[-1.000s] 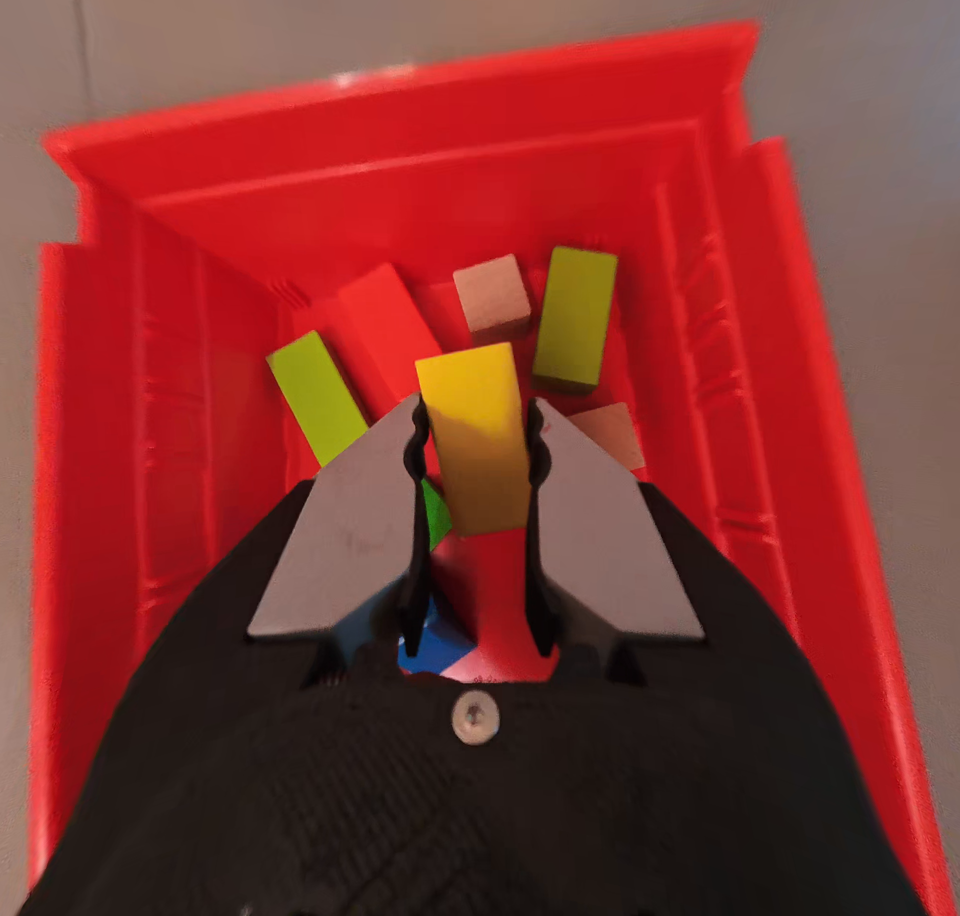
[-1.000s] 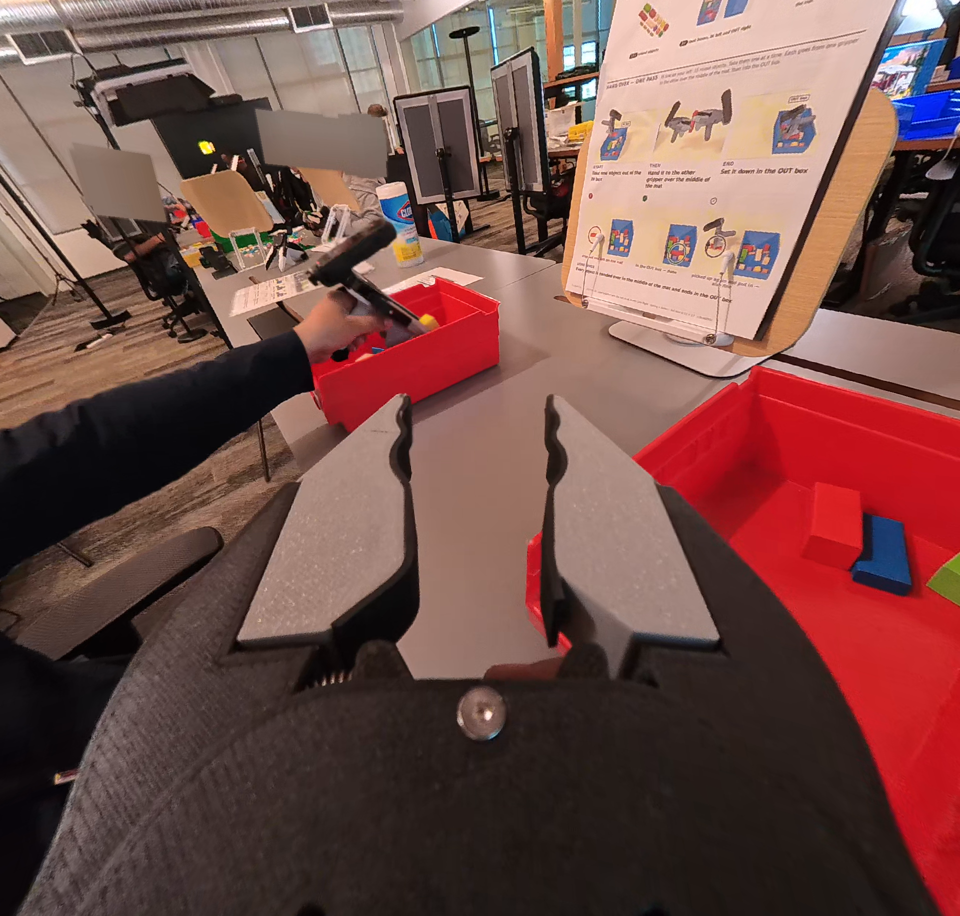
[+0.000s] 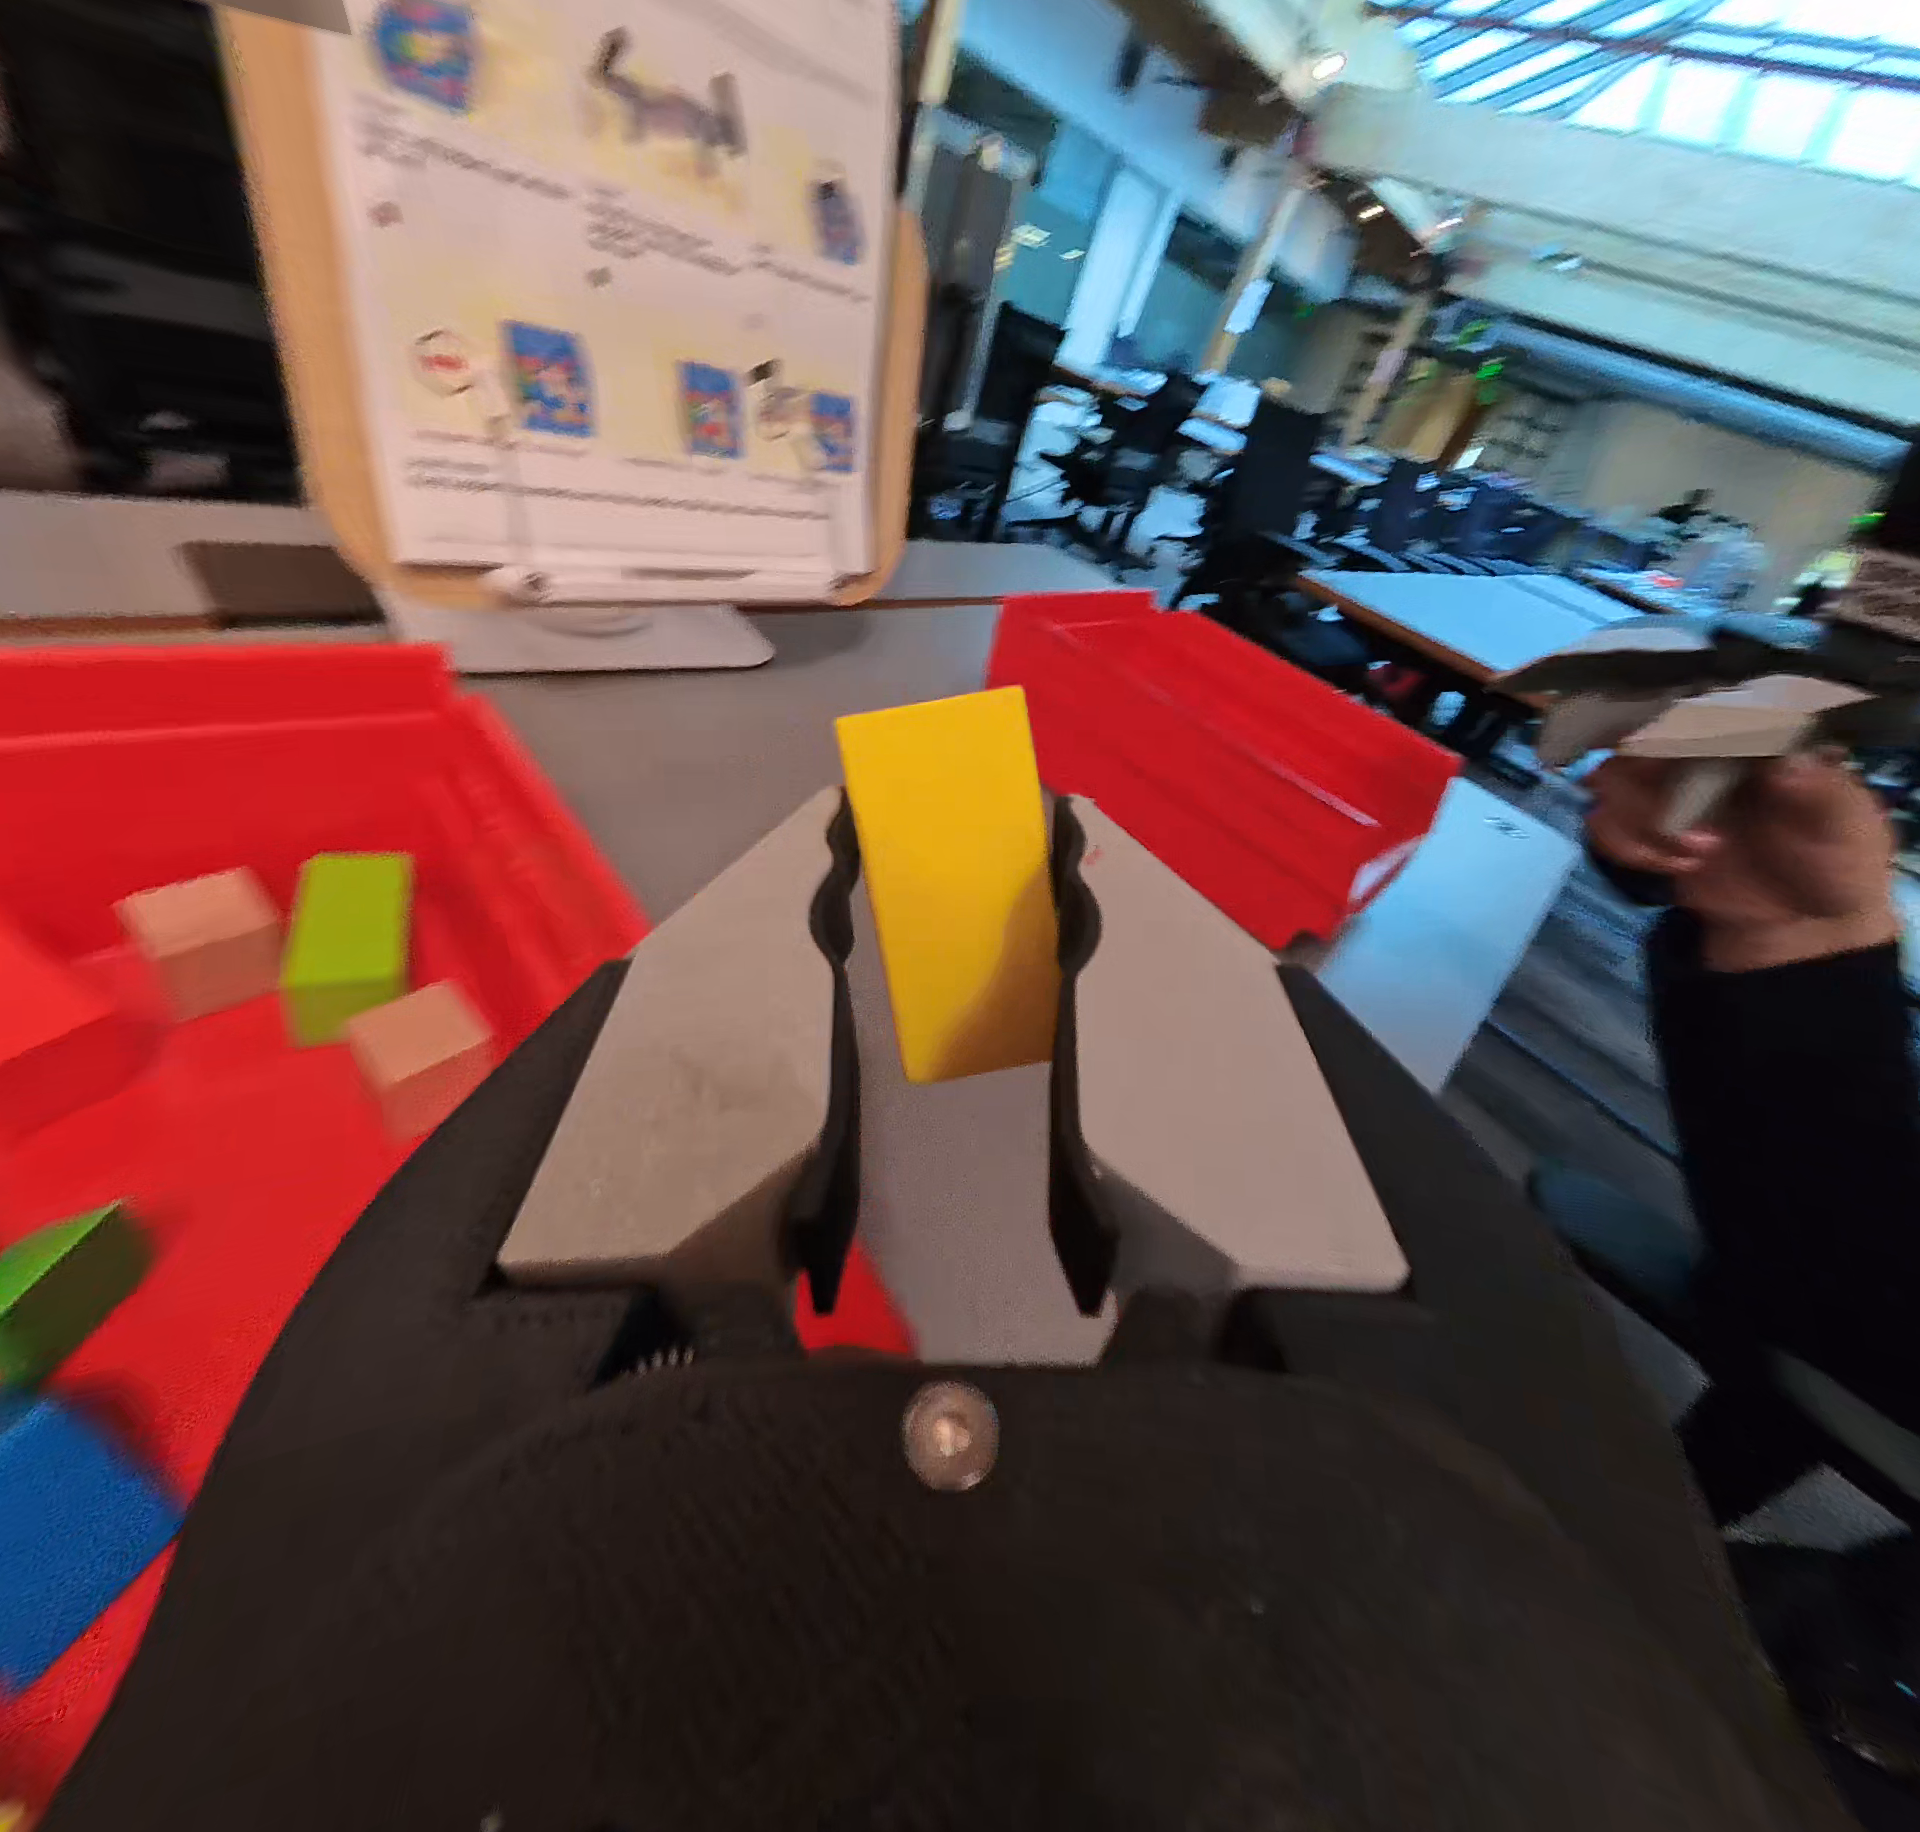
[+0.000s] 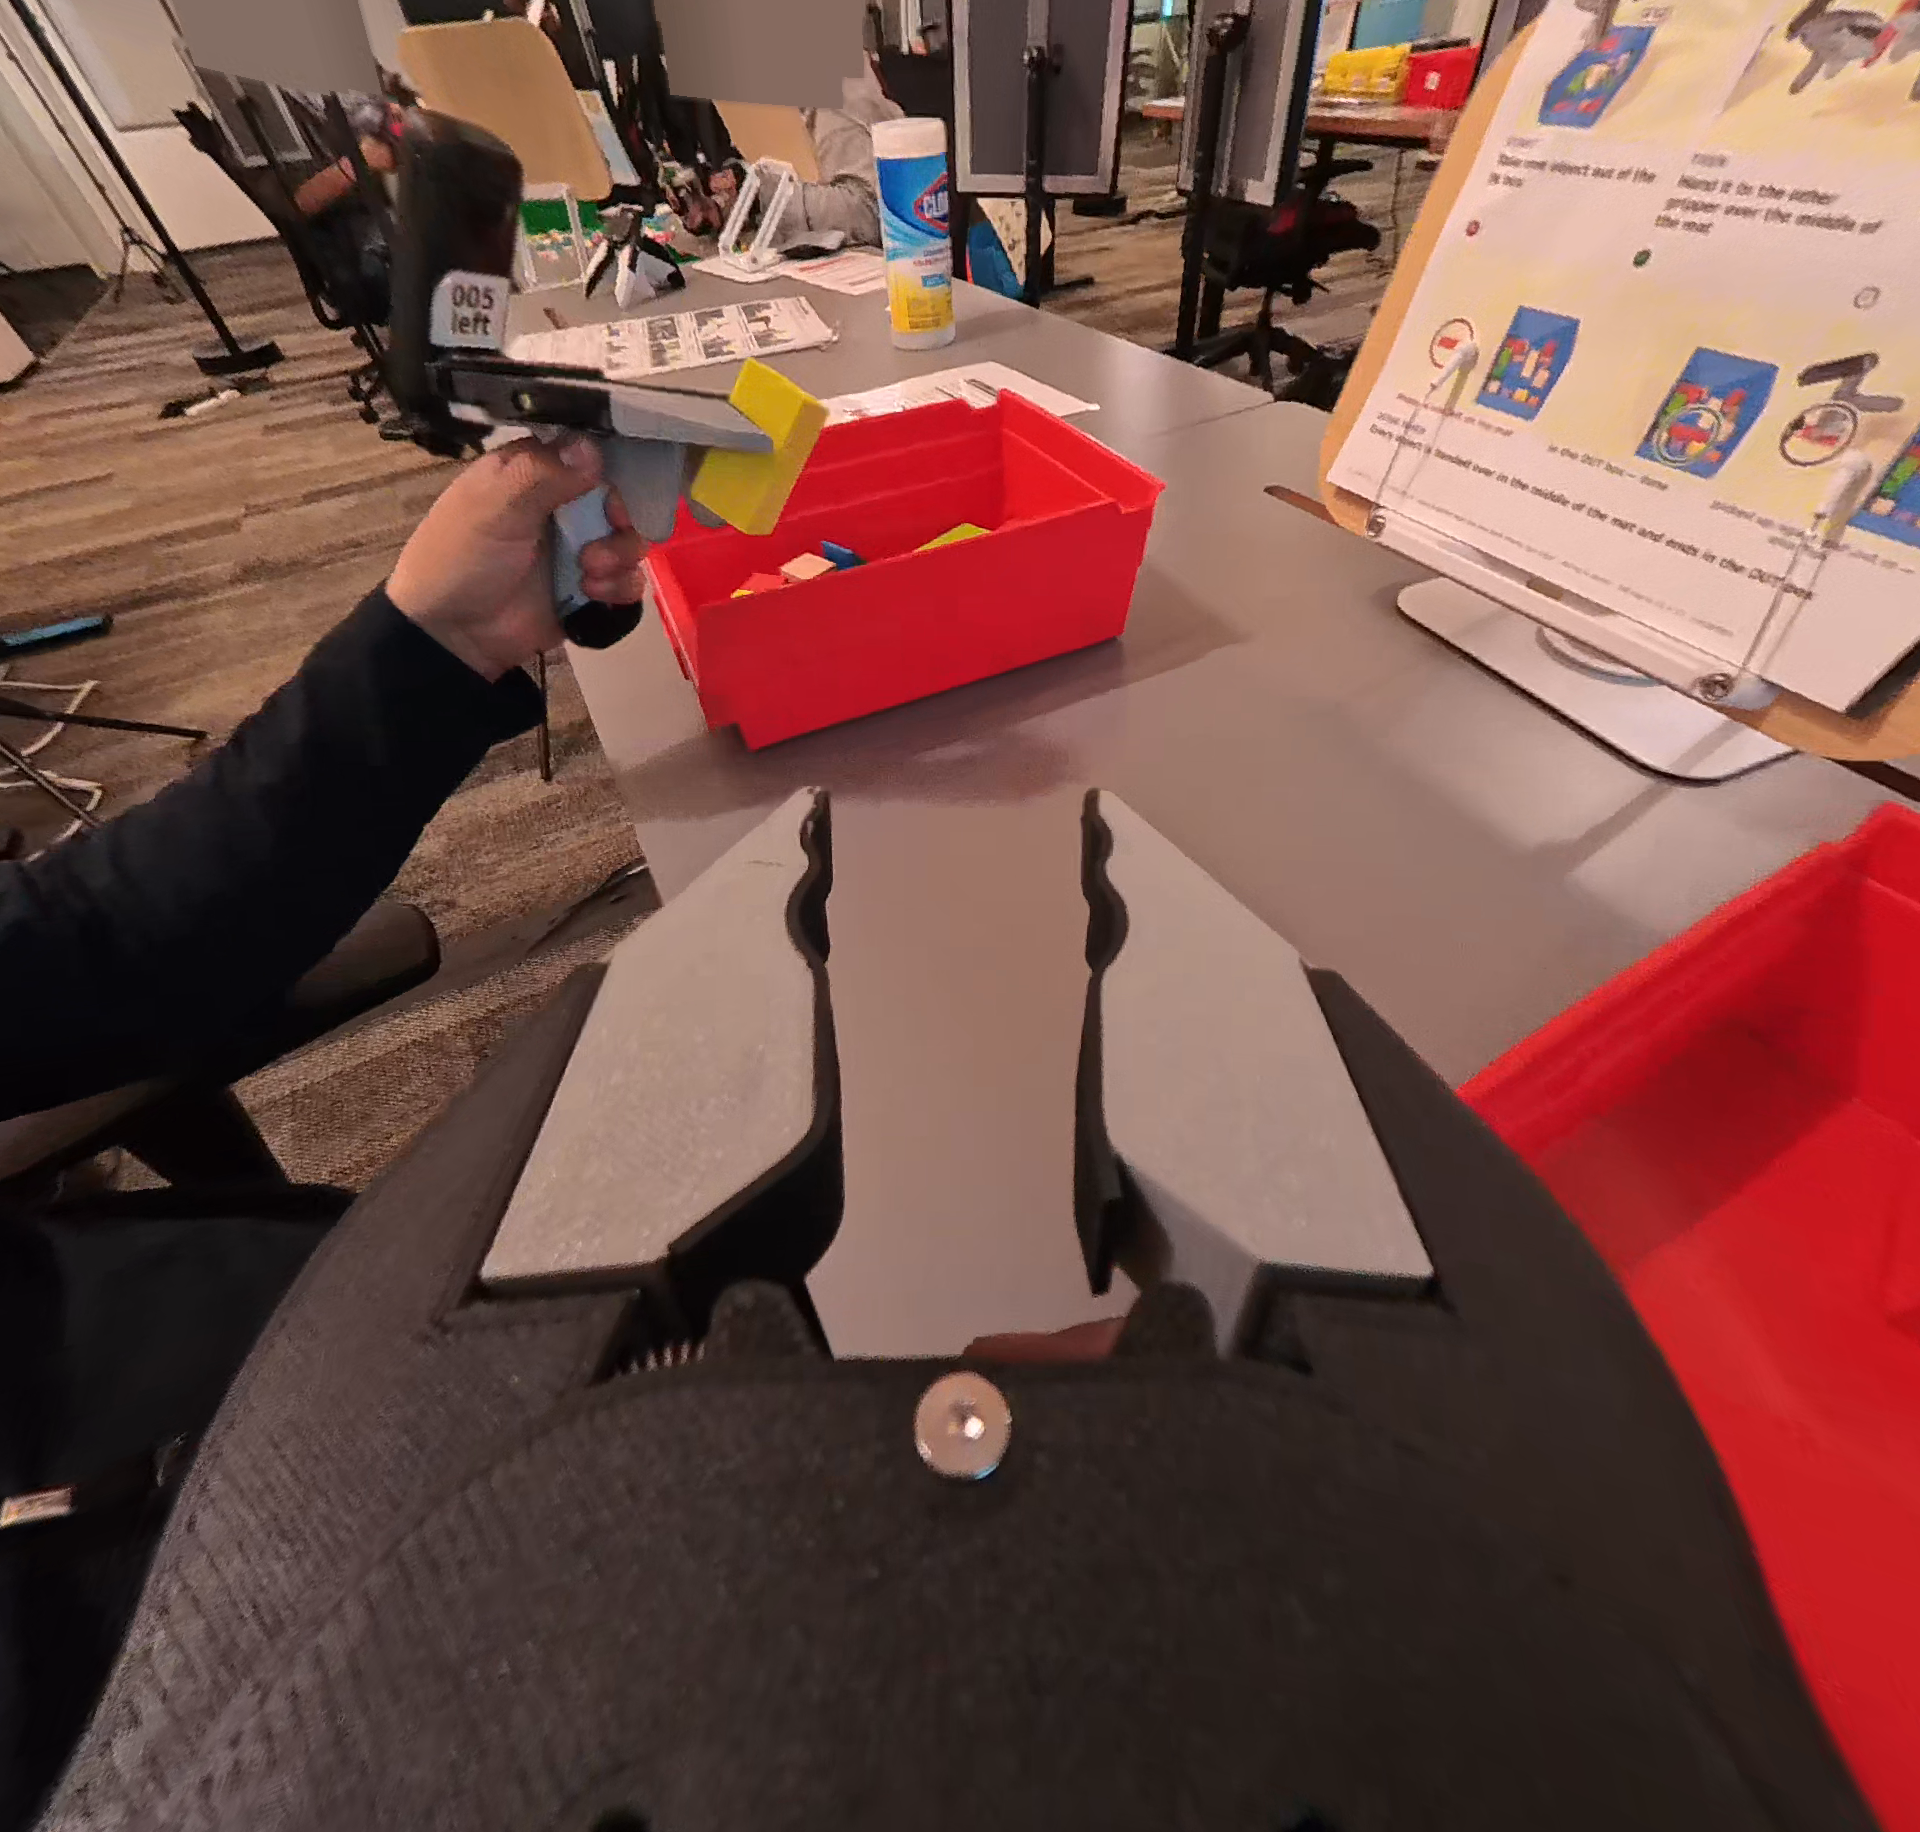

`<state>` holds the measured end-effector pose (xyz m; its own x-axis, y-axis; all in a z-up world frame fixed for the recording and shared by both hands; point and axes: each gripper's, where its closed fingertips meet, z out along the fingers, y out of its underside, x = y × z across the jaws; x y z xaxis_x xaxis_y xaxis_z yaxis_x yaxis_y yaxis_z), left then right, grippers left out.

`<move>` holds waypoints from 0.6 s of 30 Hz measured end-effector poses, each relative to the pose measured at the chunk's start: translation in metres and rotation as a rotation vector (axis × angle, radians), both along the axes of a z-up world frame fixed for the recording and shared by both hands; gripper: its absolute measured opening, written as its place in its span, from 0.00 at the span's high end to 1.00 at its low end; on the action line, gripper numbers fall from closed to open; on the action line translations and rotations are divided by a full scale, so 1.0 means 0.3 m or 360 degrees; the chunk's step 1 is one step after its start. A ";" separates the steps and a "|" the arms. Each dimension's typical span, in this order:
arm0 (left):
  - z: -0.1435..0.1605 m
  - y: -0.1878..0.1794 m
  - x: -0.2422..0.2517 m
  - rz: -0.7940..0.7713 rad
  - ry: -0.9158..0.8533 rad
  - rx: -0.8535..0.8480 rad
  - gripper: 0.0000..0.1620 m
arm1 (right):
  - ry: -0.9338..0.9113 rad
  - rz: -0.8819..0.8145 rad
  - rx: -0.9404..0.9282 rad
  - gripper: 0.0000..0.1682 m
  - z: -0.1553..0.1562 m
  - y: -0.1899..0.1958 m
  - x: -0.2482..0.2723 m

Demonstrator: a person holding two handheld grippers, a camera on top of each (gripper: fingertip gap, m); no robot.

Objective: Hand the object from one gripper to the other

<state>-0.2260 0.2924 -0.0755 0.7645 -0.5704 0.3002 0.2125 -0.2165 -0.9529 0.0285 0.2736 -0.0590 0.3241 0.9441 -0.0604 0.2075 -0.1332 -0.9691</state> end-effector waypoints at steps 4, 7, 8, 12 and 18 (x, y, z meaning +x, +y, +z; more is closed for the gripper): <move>0.089 -0.088 0.198 -0.0362 -0.0125 0.0101 0.78 | -0.0022 0.0098 0.0003 0.72 -0.021 -0.050 -0.067; 0.130 -0.157 0.331 -0.0575 -0.0136 0.0170 0.78 | -0.0033 0.0168 0.0026 0.72 -0.030 -0.096 -0.112; 0.139 -0.182 0.373 -0.0644 -0.0133 0.0193 0.79 | -0.0021 0.0202 0.0027 0.72 -0.029 -0.115 -0.126; 0.152 -0.272 0.519 -0.0901 -0.0160 0.0239 0.79 | 0.0149 0.0425 -0.0063 0.72 0.016 -0.218 -0.176; 0.205 -0.354 0.606 -0.1077 -0.0336 0.0302 0.78 | 0.0242 0.0678 -0.0238 0.71 0.026 -0.323 -0.215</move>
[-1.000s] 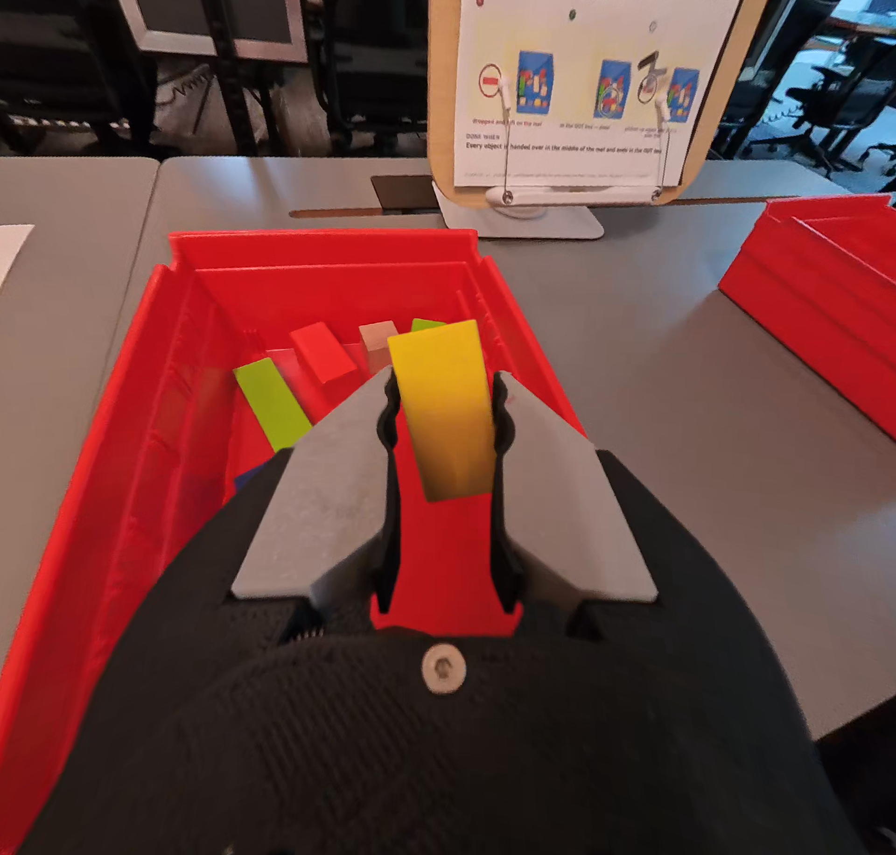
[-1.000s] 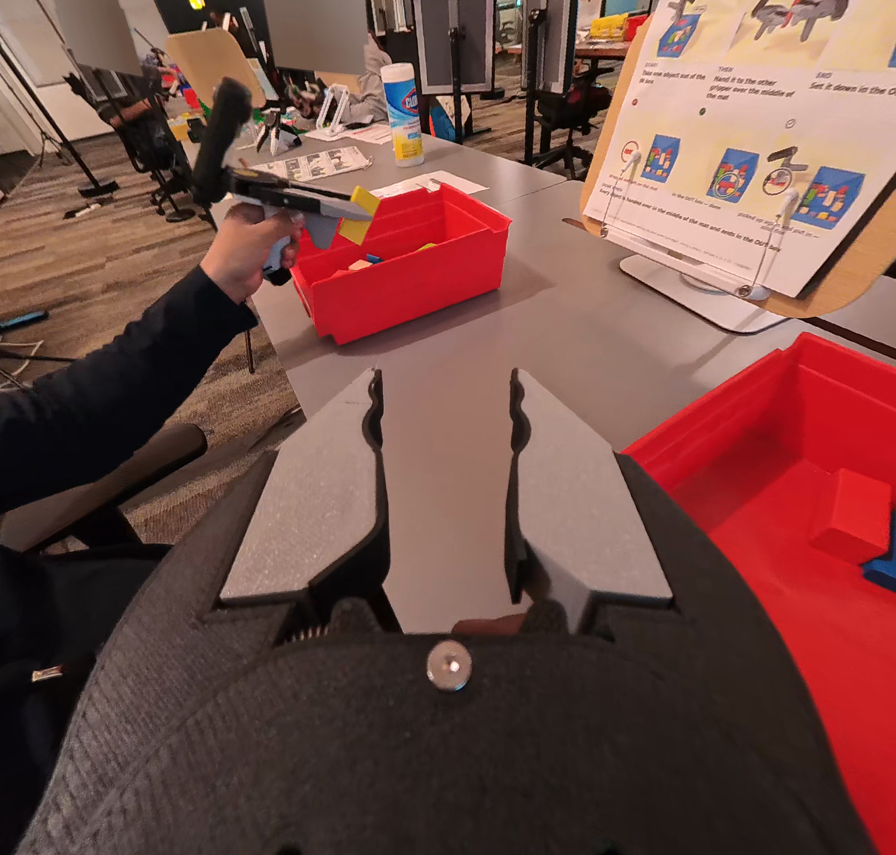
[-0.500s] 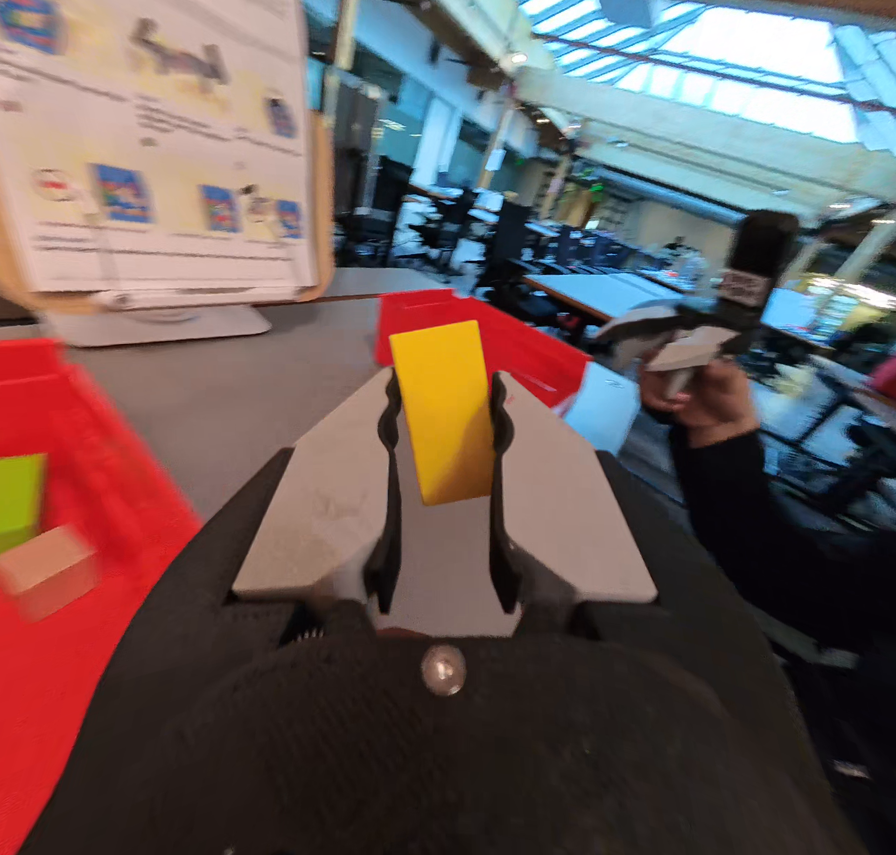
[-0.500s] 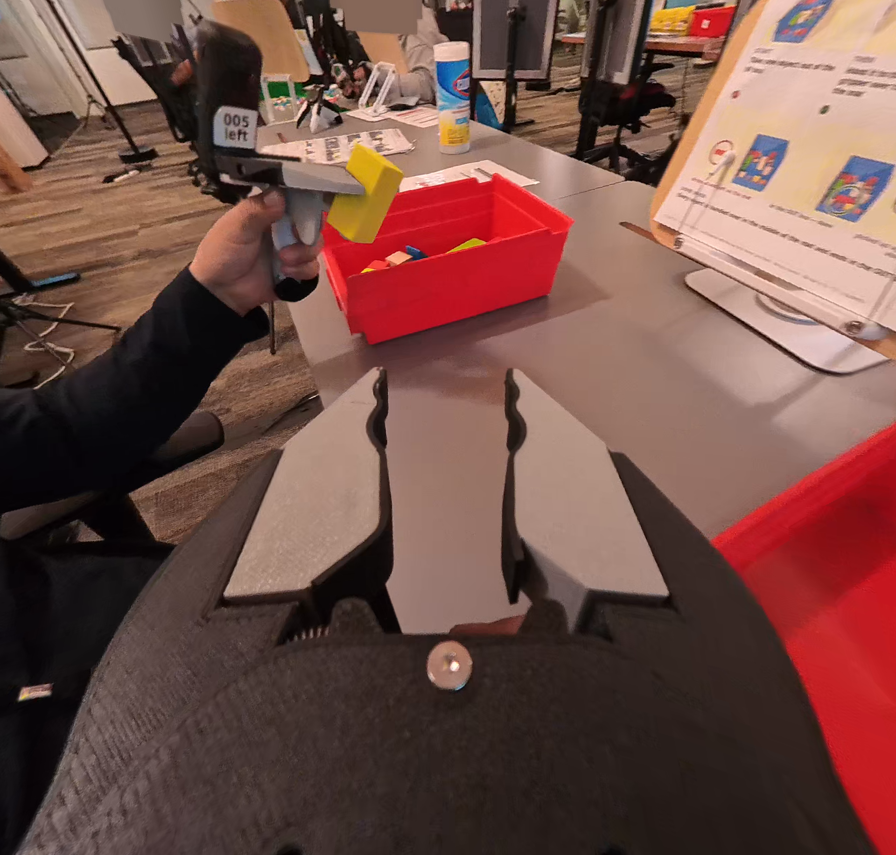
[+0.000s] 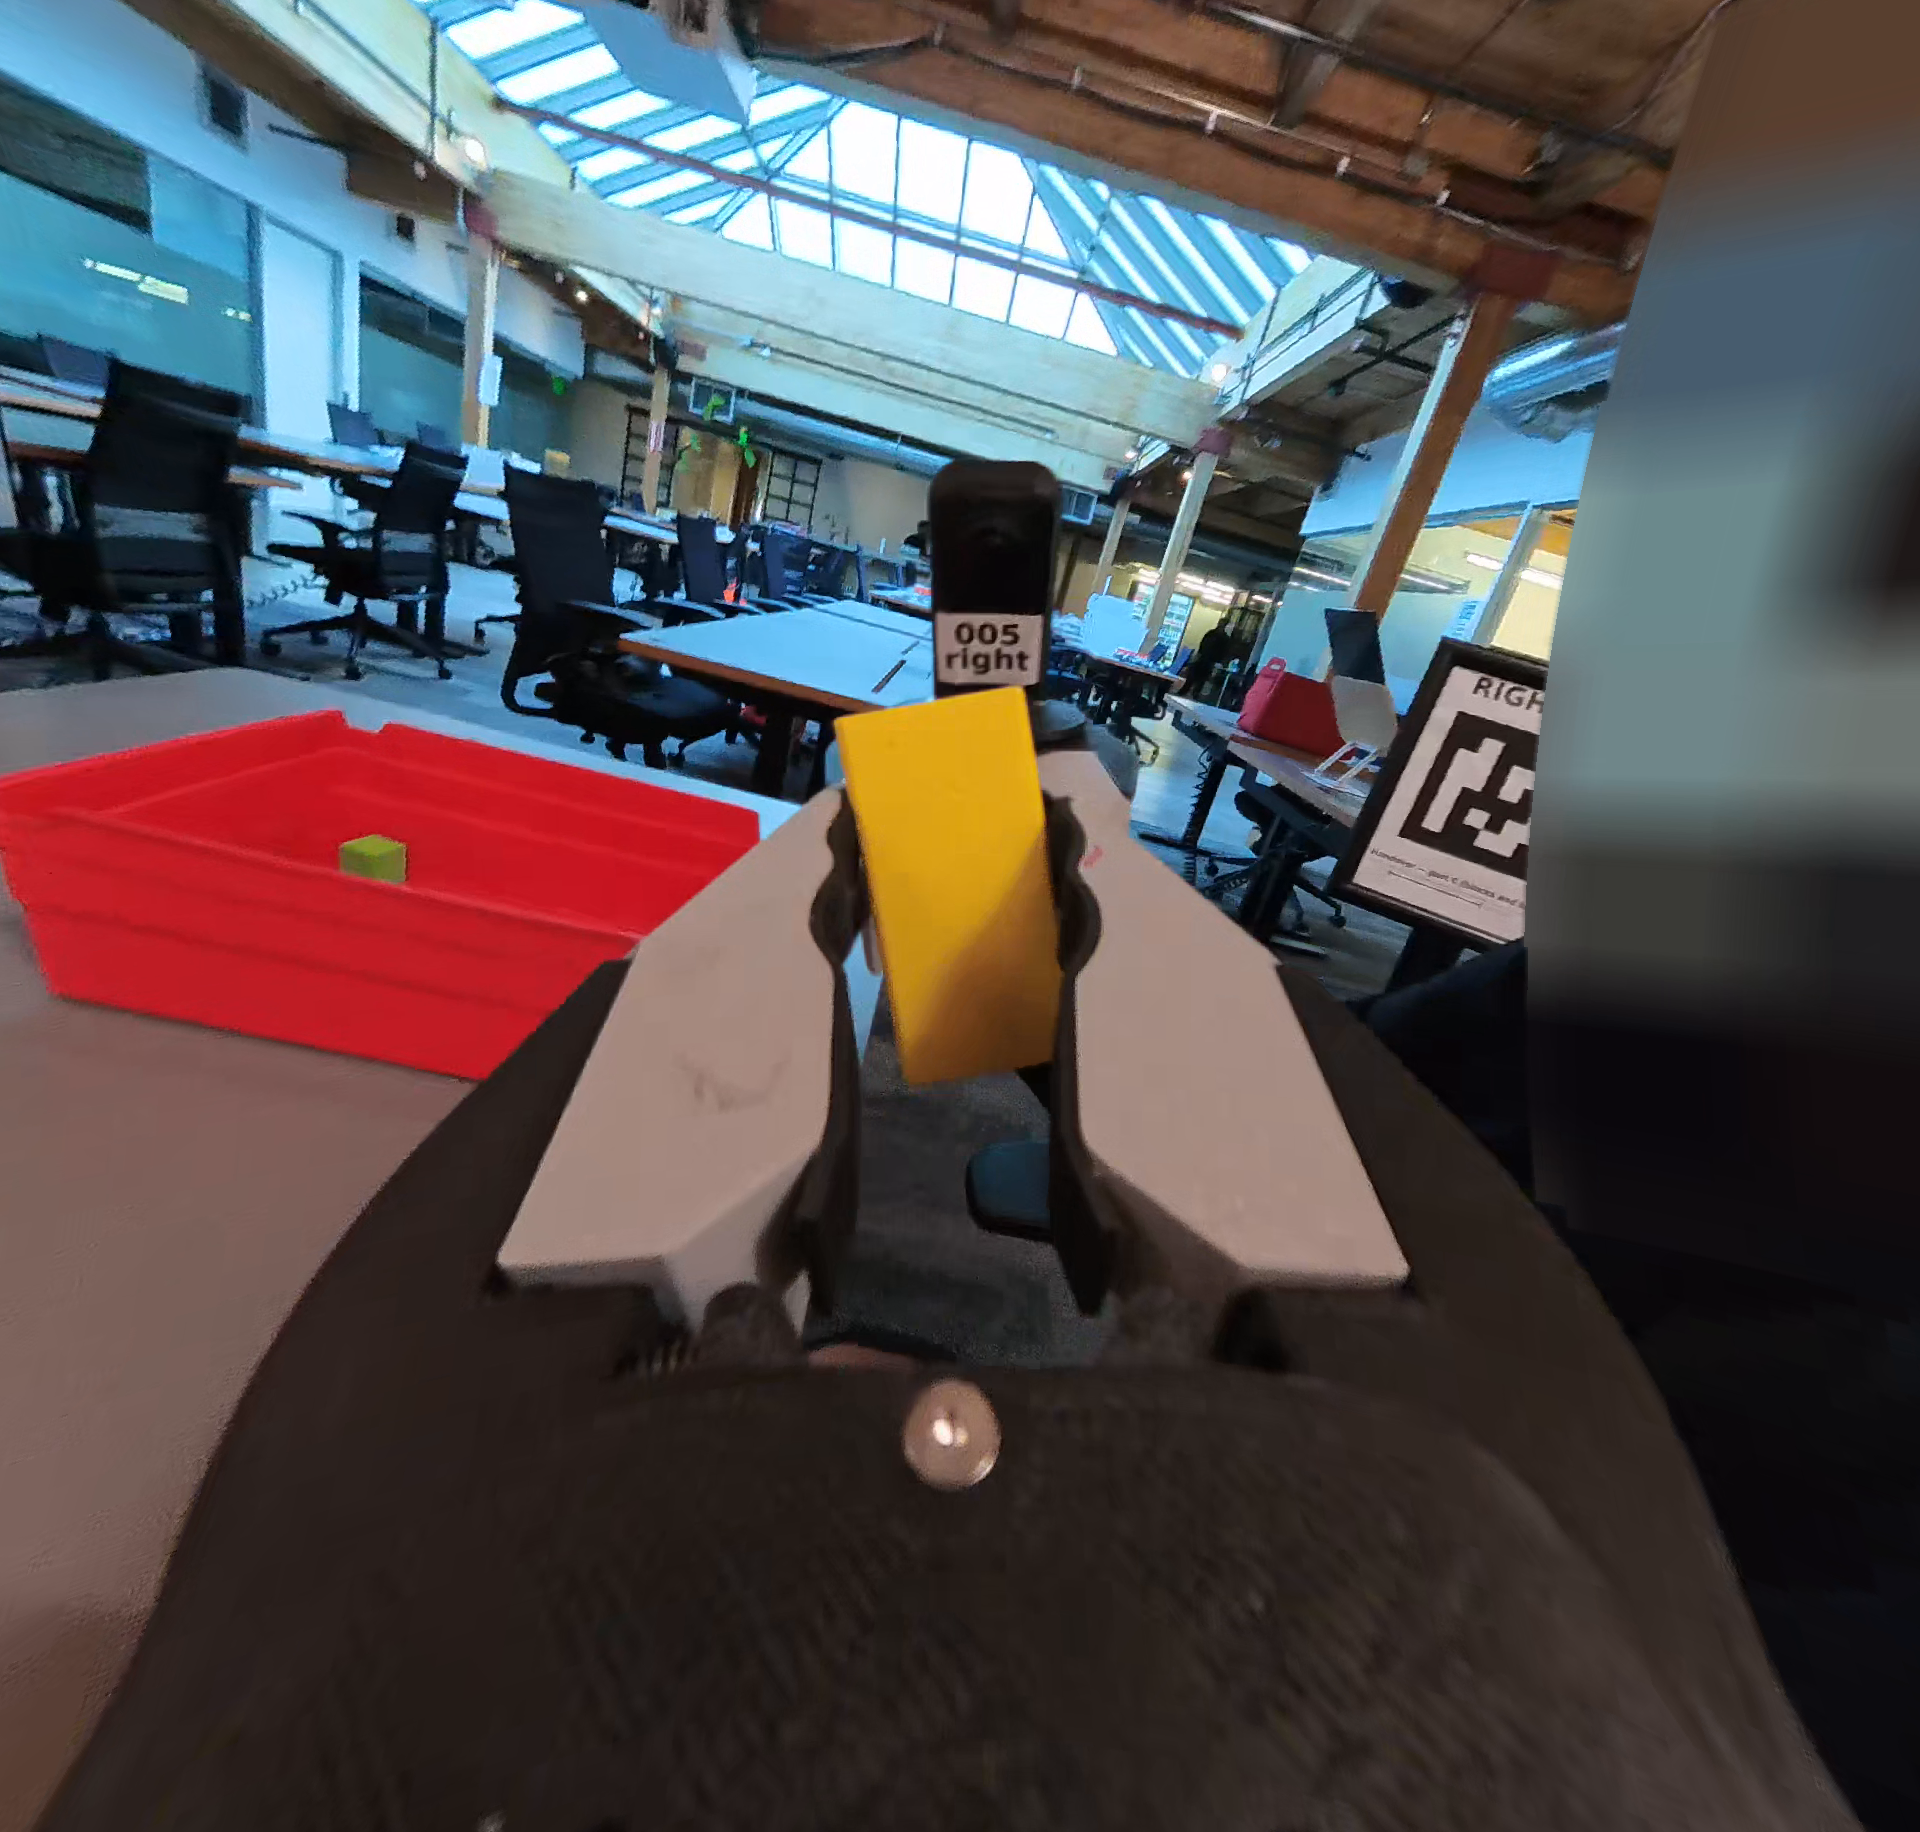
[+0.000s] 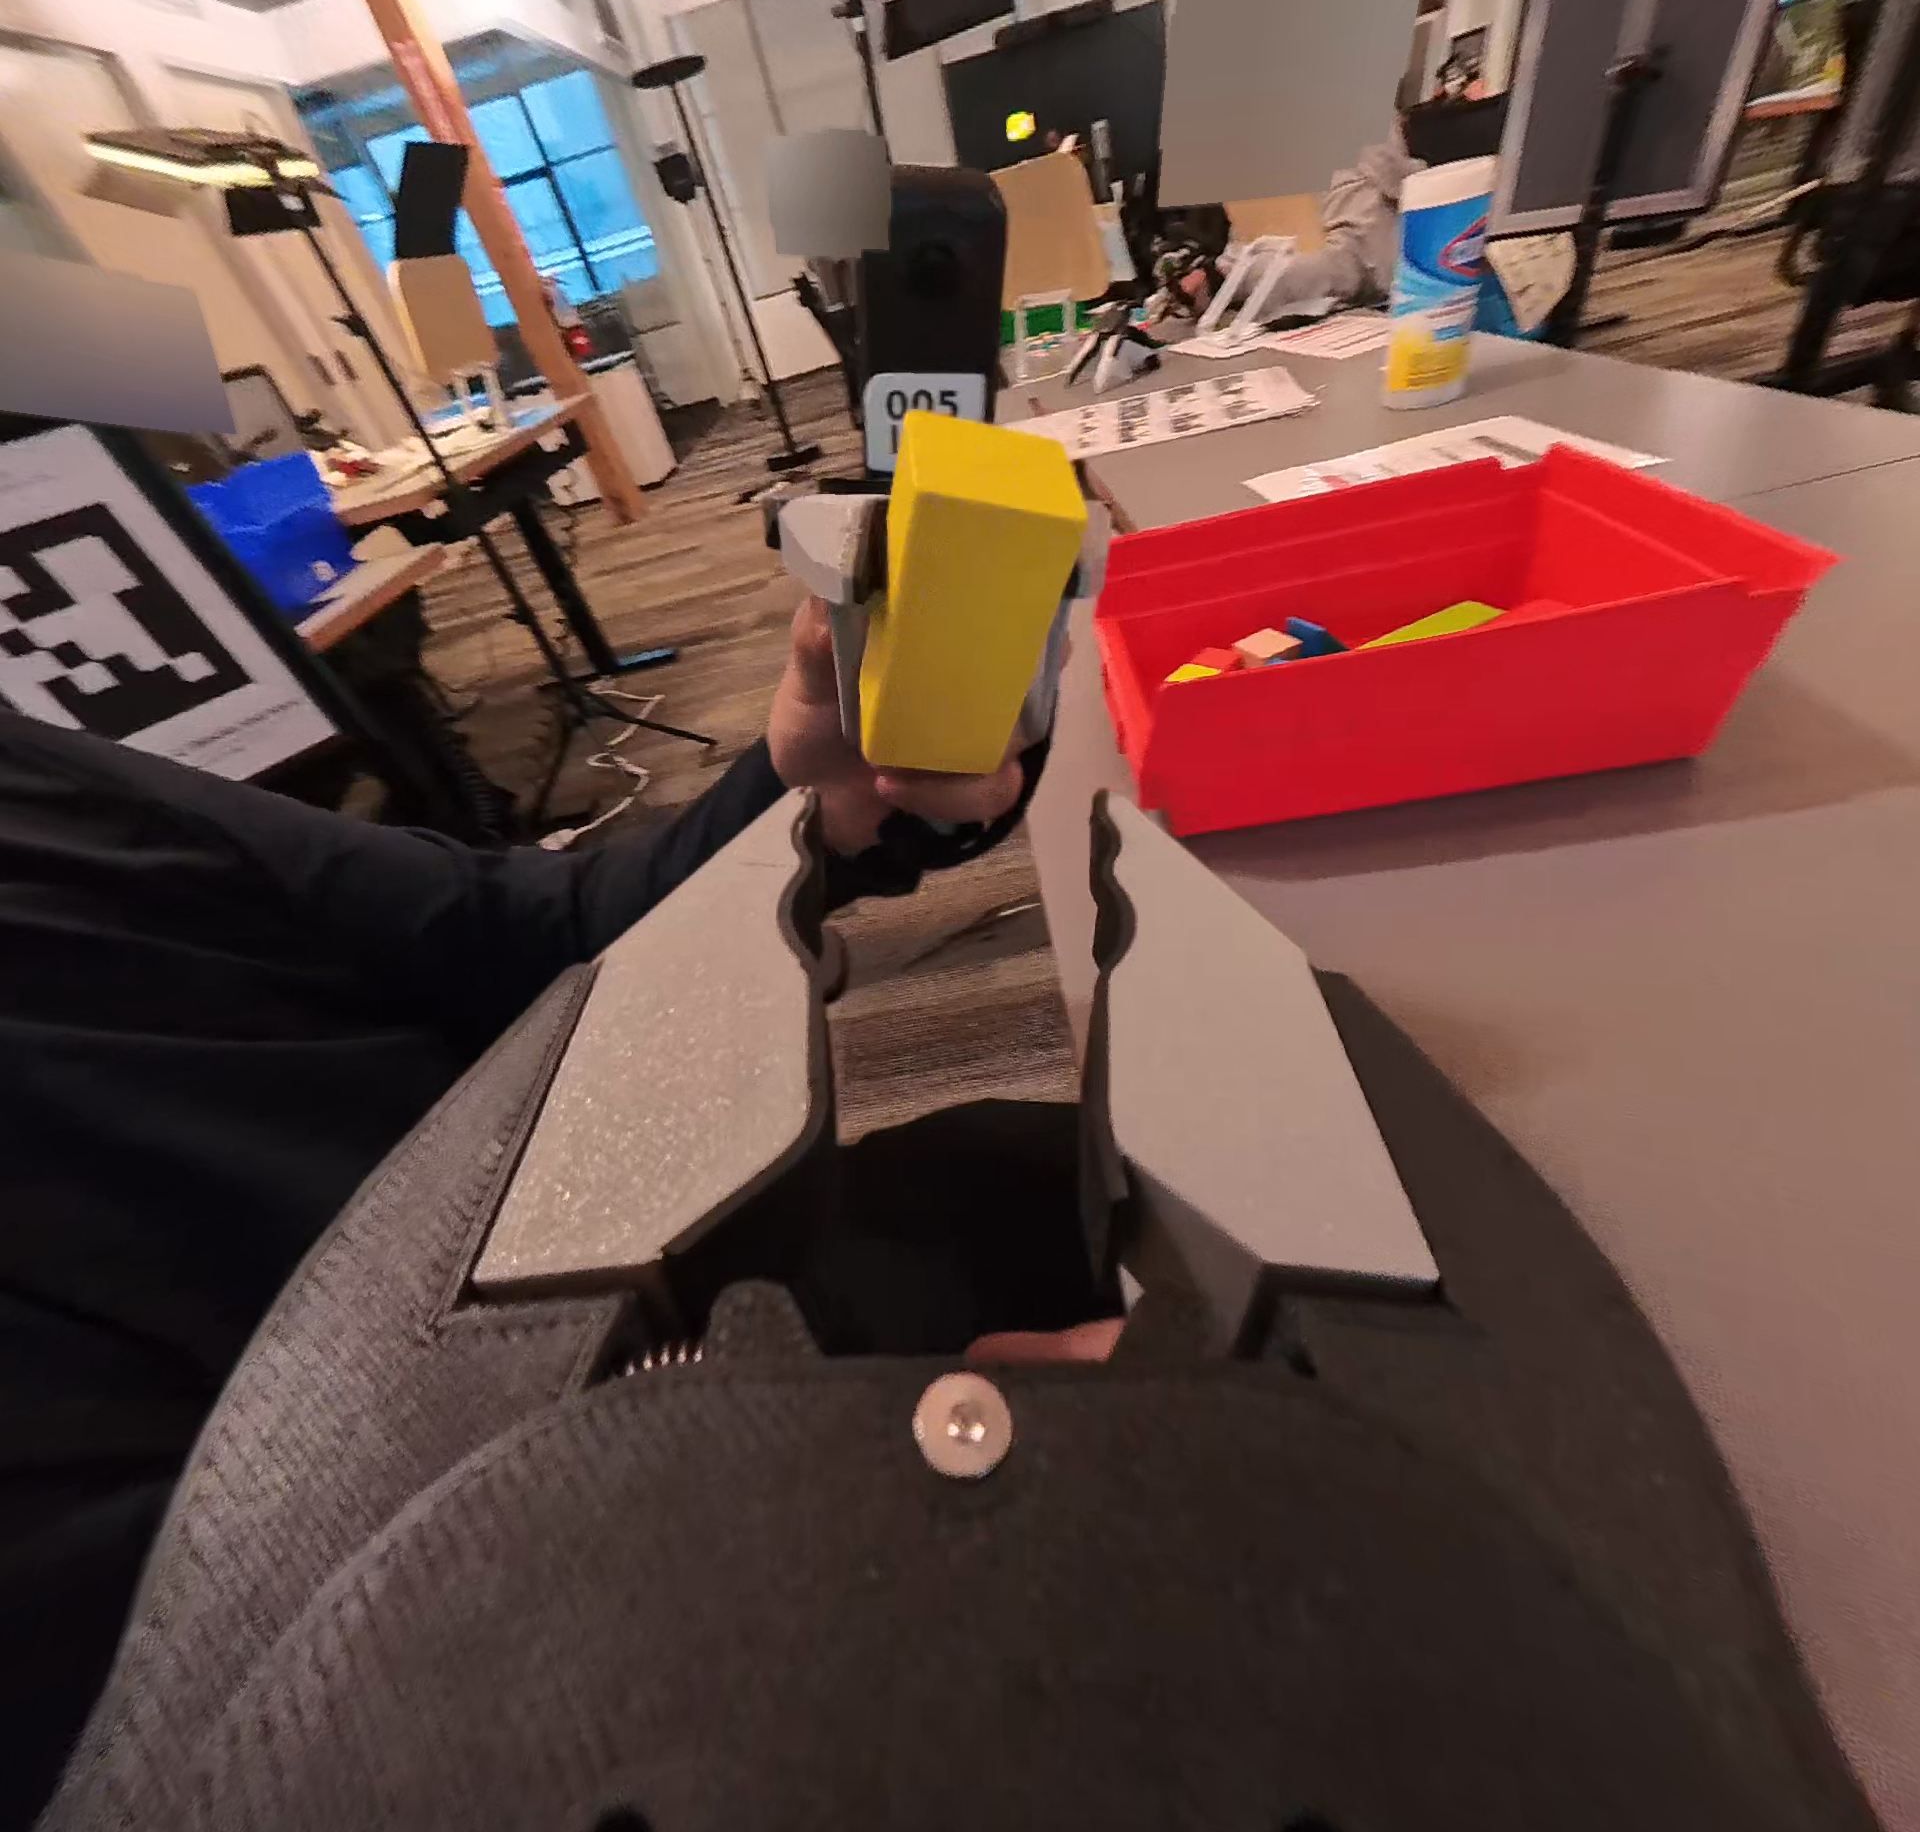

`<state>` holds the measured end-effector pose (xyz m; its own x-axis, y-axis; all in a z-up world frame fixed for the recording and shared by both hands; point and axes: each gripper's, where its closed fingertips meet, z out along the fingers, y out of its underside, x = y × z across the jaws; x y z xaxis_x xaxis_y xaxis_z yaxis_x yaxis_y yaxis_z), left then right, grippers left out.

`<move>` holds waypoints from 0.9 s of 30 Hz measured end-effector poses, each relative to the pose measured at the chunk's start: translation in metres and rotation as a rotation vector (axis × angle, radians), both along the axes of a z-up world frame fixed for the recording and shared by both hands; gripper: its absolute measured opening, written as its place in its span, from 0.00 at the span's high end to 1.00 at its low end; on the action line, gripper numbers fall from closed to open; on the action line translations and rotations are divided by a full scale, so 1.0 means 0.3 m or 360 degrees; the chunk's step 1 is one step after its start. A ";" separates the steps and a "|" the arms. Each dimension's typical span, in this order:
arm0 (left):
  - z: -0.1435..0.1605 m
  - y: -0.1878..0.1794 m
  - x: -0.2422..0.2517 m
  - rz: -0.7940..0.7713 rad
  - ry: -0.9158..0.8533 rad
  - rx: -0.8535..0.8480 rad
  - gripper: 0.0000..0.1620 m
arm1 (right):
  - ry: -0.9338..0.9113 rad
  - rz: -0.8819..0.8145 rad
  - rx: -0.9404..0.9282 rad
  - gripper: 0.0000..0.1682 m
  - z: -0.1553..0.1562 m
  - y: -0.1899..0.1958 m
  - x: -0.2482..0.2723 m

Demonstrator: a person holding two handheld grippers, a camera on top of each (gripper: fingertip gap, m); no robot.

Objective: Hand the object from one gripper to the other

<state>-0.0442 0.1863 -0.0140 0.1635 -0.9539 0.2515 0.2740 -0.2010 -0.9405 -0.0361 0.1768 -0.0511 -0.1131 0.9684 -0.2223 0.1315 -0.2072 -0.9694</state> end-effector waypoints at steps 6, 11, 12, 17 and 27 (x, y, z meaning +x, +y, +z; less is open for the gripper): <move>0.004 -0.050 0.061 -0.0029 0.0006 0.0191 0.79 | -0.0018 0.0050 -0.0068 0.68 -0.025 -0.034 -0.048; -0.020 -0.048 0.098 -0.0018 0.0047 0.0202 0.79 | 0.0110 0.0156 -0.0152 0.77 0.007 -0.064 -0.055; -0.019 -0.048 0.099 -0.0020 0.0029 0.0197 0.79 | 0.0128 0.0156 -0.0167 0.77 0.010 -0.063 -0.058; -0.021 -0.027 0.099 0.0045 0.0013 0.0173 0.79 | 0.0159 0.0087 -0.0128 0.80 0.008 -0.037 -0.063; -0.069 -0.039 0.111 -0.0056 0.0150 0.0131 0.81 | -0.0199 0.0051 0.0119 0.80 -0.059 -0.028 -0.001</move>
